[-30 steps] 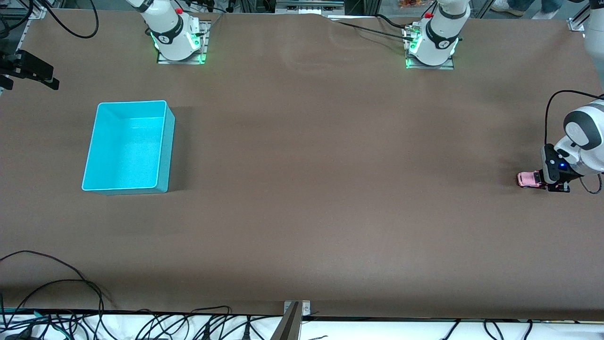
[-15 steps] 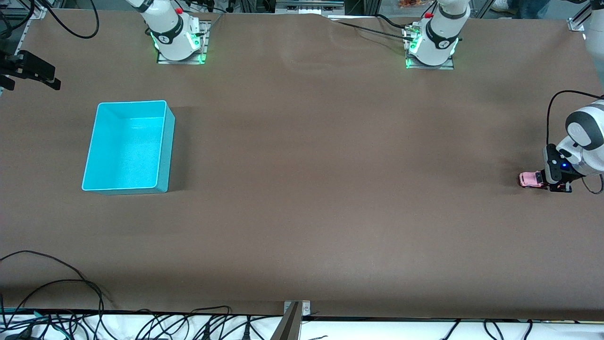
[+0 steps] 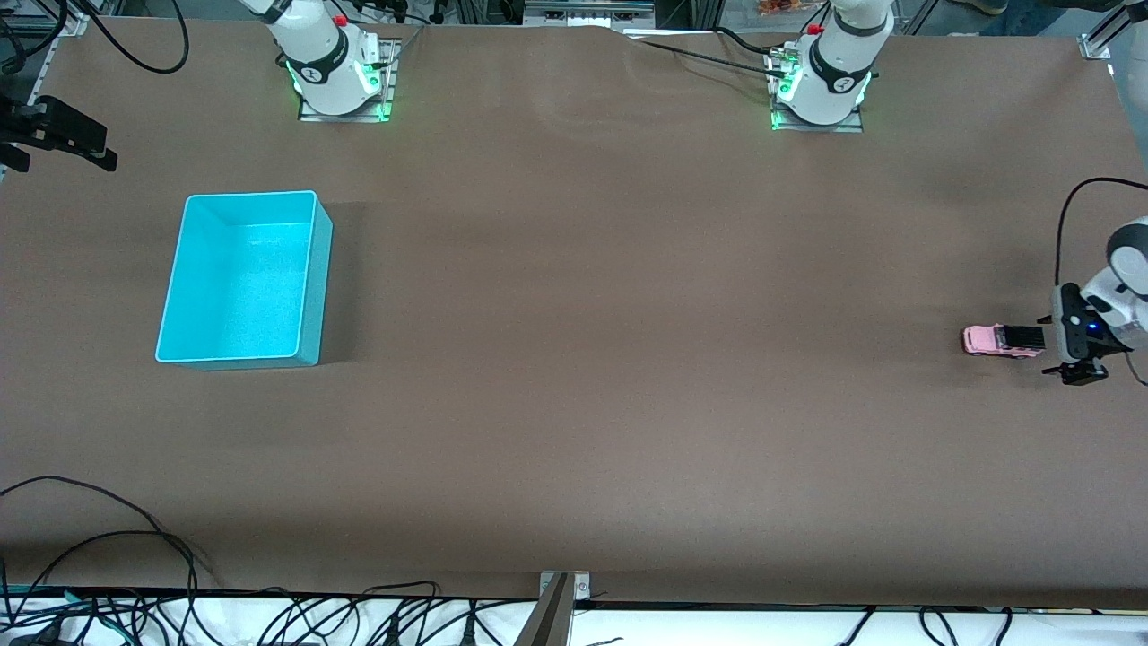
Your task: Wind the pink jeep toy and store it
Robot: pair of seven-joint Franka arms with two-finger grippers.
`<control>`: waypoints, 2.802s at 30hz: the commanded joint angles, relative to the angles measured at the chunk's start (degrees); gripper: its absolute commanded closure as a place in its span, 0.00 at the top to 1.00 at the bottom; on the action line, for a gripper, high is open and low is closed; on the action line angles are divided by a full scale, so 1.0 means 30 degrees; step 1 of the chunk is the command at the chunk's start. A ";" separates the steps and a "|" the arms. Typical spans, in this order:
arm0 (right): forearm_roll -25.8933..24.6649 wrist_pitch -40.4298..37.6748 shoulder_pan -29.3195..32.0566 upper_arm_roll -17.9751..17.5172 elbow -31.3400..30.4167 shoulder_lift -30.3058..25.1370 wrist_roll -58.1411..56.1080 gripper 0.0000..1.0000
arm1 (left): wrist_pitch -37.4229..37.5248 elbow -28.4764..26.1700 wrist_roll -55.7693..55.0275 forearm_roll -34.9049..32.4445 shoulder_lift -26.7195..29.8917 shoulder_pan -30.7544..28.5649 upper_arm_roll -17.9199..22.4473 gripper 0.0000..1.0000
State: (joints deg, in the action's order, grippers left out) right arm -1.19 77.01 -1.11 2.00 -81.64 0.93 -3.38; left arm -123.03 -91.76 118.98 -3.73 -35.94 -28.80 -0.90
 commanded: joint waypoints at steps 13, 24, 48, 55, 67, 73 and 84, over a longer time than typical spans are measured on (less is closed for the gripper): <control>-0.0305 -0.0092 -0.0099 -0.0051 0.0232 0.0071 -0.0222 1.00 | 0.3536 0.1434 -0.4619 0.0278 0.1256 0.0167 -0.0139 1.00; -0.0305 -0.0122 -0.0129 -0.0051 0.0232 0.0071 -0.0222 1.00 | 0.6907 0.3545 -0.7023 0.0131 0.1431 0.1075 -0.0139 1.00; -0.0305 -0.0122 -0.0187 -0.0051 0.0232 0.0071 -0.0222 1.00 | 0.9896 0.3633 -1.3525 0.0365 0.4126 0.3771 -0.0197 1.00; -0.0305 -0.0151 -0.0216 -0.0080 0.0232 0.0071 -0.0251 1.00 | 1.0570 0.3633 -1.5897 0.0365 0.4625 0.4532 -0.0197 1.00; -0.0305 -0.0151 -0.0216 -0.0081 0.0232 0.0071 -0.0222 1.00 | 1.2765 0.4860 -2.0379 0.0394 0.4977 0.6113 -0.0168 1.00; -0.0305 -0.0092 -0.0158 -0.0022 0.0261 0.0071 -0.0251 1.00 | 1.4114 0.5859 -2.3980 0.0424 0.4977 0.7168 -0.0109 1.00; -0.0305 -0.0034 -0.0187 -0.0022 0.0261 0.0071 -0.0222 1.00 | 1.5989 0.6035 -2.9667 0.2268 0.5562 0.8019 -0.0197 1.00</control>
State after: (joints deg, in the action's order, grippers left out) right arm -1.19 77.01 -1.61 1.97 -81.64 1.00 -3.38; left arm -77.90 -74.54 36.58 -0.06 -20.53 -5.13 -1.94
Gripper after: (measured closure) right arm 0.000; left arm 0.000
